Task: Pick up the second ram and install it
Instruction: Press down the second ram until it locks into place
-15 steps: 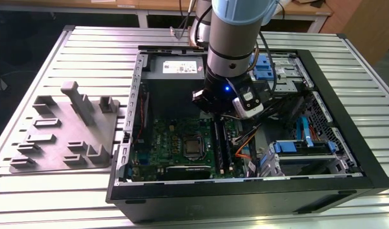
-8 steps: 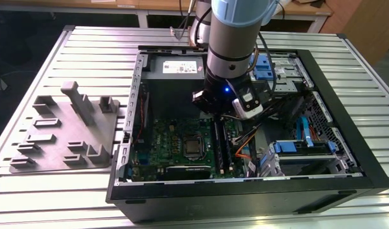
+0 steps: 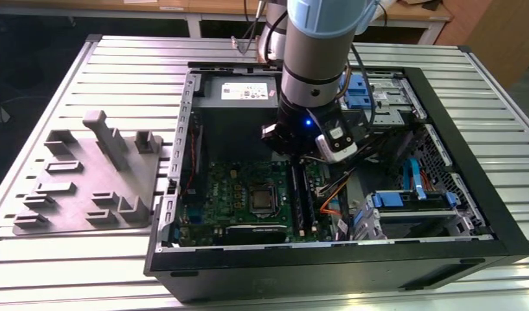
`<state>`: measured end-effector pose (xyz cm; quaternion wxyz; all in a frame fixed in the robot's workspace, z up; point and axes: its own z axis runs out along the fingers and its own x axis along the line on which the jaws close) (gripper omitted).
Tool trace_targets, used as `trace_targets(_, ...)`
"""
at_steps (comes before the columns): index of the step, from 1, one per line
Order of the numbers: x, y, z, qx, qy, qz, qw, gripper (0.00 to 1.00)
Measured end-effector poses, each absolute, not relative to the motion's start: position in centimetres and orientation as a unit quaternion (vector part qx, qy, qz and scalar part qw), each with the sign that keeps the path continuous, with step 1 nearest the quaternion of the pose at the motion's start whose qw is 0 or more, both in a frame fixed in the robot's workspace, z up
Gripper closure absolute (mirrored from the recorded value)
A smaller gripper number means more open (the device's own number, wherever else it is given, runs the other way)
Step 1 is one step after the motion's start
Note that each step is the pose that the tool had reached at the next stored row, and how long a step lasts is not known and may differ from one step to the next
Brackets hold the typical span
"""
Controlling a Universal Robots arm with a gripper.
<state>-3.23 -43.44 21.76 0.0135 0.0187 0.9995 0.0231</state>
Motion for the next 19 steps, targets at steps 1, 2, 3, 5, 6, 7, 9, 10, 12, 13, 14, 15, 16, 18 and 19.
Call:
trace_targets(1,-3.23,-43.44,21.76,0.019,0.999,0.023,0.014,0.90)
trace_targets(2,-3.23,-43.45,21.75,0.019,0.999,0.023,0.014,0.90)
trace_targets(3,-3.23,-43.45,21.75,0.019,0.999,0.023,0.014,0.90)
trace_targets(5,-3.23,-43.44,21.74,0.019,0.999,0.023,0.014,0.90)
trace_targets(6,-3.23,-43.44,21.74,0.019,0.999,0.023,0.014,0.90)
trace_targets(7,-3.23,-43.44,21.70,0.019,0.999,0.023,0.014,0.90)
trace_targets(9,-3.23,-43.45,21.68,0.019,0.999,0.023,0.013,0.90)
trace_targets(10,-3.23,-43.45,21.68,0.019,0.999,0.023,0.013,0.90)
trace_targets(12,-3.23,-43.44,21.67,0.019,0.999,0.023,0.014,0.90)
trace_targets(13,-3.23,-43.44,21.67,0.019,0.999,0.023,0.014,0.90)
trace_targets(14,-3.23,-43.44,21.67,0.019,0.999,0.023,0.014,0.90)
trace_targets(15,-3.23,-43.44,21.68,0.019,0.999,0.023,0.014,0.90)
trace_targets(16,-3.23,-43.44,21.68,0.019,0.999,0.023,0.014,0.90)
trace_targets(18,-3.23,-43.44,21.69,0.019,0.999,0.023,0.014,0.90)
trace_targets(19,-3.23,-43.44,21.69,0.019,0.999,0.023,0.014,0.90)
